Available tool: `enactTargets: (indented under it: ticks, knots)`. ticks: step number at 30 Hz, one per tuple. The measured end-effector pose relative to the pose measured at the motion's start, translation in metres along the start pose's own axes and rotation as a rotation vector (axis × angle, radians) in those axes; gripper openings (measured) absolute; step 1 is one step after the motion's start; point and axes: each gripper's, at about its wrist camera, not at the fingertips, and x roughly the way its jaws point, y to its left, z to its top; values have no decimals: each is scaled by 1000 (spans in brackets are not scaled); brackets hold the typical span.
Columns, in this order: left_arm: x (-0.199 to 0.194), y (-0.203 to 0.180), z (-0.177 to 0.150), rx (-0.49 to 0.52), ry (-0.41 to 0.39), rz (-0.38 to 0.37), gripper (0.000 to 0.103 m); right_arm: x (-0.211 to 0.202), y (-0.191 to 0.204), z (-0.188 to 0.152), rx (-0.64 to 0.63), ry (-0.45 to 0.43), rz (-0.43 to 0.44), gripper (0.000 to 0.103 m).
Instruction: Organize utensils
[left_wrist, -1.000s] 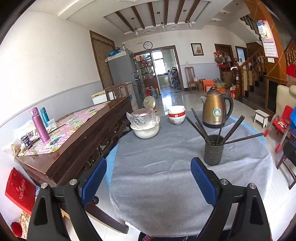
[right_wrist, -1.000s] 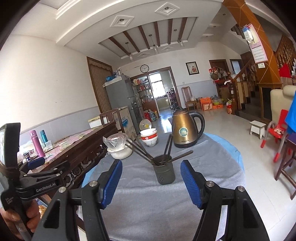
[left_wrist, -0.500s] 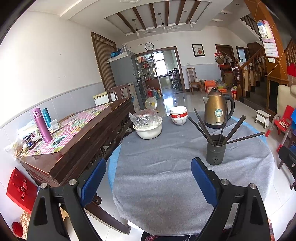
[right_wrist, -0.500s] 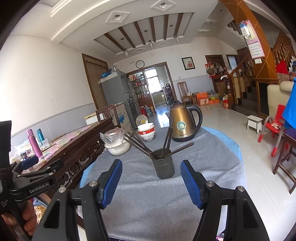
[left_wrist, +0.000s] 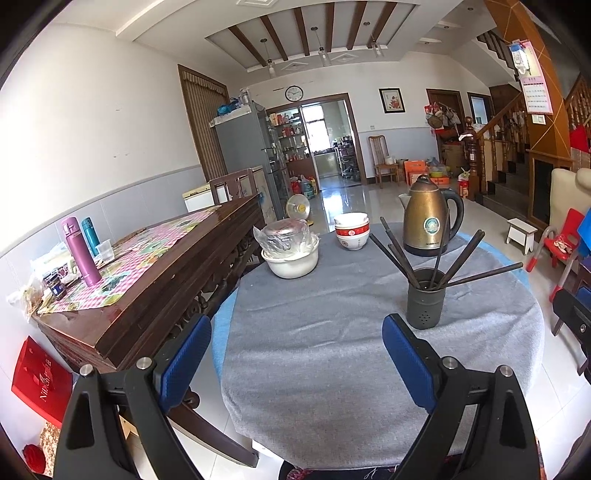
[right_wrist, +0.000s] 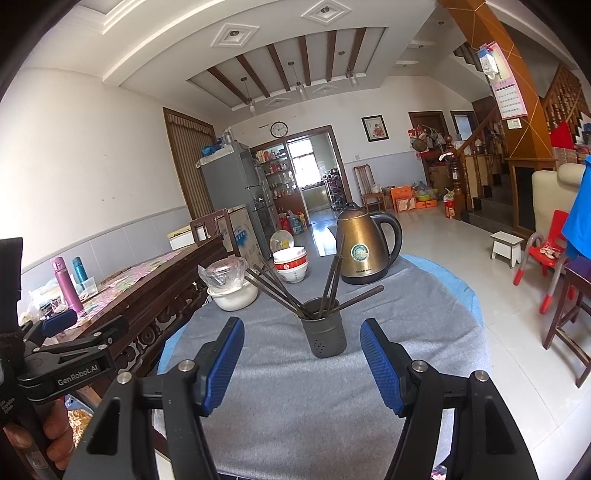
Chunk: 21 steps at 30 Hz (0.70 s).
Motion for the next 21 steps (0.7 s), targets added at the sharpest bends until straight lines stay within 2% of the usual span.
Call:
enactTargets:
  ticks: [21]
  knots:
    - [-2, -1, 0, -2, 0, 1, 94, -3, -1, 1, 0, 1, 1, 70]
